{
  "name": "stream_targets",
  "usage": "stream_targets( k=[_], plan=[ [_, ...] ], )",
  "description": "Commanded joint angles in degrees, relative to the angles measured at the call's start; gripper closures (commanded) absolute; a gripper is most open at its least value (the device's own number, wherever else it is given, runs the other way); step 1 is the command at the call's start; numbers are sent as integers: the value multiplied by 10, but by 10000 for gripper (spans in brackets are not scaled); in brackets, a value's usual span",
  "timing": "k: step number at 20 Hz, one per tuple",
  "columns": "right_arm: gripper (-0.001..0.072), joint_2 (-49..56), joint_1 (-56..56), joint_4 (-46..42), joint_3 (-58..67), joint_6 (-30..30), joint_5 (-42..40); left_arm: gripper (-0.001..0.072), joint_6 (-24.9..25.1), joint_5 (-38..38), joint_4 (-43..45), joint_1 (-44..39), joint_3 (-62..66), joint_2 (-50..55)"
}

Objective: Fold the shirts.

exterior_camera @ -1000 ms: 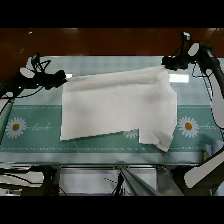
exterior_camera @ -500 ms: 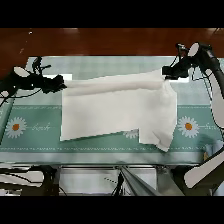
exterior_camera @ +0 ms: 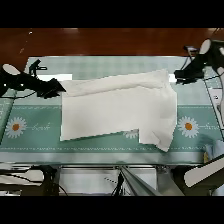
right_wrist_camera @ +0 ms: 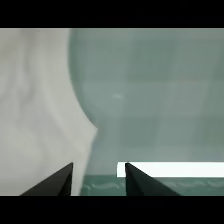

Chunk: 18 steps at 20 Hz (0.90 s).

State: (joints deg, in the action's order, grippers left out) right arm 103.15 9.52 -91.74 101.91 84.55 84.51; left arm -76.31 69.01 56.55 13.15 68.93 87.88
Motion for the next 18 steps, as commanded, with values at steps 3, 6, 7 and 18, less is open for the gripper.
stream_targets(
  k=[3,6,7,18],
  plan=[
    [212,-86,145,95,-51,-35,100,154,29,82,30,87,-113,-99],
    [212,-138,204,205,-155,-68,56,154,72,91,30,102,-250,-137],
    [213,-155,213,222,-191,-77,36,155,79,90,30,104,-282,-141],
    [217,-213,214,255,-324,-116,-28,167,93,-9,-68,99,-382,-139]
  ],
)
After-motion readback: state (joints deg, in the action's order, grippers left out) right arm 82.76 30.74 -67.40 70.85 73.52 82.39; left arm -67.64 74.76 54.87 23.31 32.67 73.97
